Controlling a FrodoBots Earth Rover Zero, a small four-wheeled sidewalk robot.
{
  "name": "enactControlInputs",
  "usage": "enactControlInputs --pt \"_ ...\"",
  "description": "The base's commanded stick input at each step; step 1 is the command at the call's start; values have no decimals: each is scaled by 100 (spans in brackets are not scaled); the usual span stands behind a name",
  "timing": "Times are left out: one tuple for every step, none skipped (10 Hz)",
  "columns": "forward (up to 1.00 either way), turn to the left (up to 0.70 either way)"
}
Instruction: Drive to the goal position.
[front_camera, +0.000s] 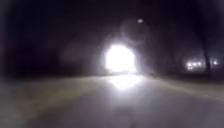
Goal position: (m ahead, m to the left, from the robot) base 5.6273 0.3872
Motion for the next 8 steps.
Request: enactControlInputs --pt "100 -3" --pt "100 -3" --pt "100 -3" --pt "100 -3" --pt "100 -3" --pt "100 -3" --pt "100 -3" --pt "100 -3"
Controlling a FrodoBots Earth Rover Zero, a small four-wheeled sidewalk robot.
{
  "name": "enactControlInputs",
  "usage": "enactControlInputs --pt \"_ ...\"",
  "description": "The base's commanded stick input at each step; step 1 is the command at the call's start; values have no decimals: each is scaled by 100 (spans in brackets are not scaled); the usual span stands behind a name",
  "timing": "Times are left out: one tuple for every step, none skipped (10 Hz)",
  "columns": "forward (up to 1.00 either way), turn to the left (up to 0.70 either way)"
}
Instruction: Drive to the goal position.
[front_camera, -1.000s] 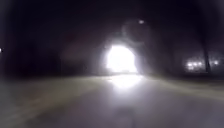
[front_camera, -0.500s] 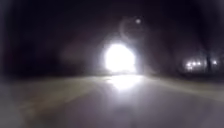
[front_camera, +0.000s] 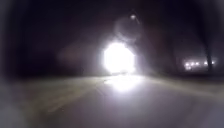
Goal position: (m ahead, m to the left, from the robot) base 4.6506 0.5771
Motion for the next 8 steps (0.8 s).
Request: enactControlInputs --pt "100 -3" --pt "100 -3" --pt "100 -3" --pt "100 -2" --pt "100 -3" --pt "100 -3" --pt "100 -4" --pt "100 -4"
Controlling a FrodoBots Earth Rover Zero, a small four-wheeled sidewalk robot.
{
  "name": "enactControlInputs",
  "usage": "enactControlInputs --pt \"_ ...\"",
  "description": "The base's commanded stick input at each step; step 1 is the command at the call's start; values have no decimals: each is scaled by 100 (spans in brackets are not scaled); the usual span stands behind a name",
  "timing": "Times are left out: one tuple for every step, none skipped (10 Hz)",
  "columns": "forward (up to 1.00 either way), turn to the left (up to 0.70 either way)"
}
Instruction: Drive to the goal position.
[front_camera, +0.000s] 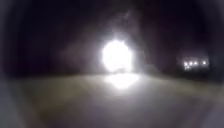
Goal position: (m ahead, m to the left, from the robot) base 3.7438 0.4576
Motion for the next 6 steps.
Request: enactControlInputs --pt "100 -4" --pt "100 -4" --pt "100 -4" --pt "100 -5" --pt "100 -5" --pt "100 -5"
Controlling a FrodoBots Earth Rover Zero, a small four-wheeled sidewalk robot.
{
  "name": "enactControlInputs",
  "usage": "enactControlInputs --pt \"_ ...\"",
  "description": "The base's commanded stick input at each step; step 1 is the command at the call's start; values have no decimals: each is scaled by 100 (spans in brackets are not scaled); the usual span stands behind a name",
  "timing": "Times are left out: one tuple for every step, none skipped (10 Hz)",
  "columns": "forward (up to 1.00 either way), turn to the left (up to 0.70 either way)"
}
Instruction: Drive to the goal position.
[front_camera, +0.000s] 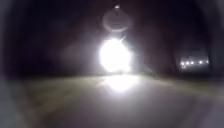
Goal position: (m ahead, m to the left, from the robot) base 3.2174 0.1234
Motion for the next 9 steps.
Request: enactControlInputs --pt "100 -5" --pt "100 -5" --pt "100 -4" --pt "100 -3" --pt "100 -3" --pt "100 -2" --pt "100 -2" --pt "100 -2" --pt "100 -2"
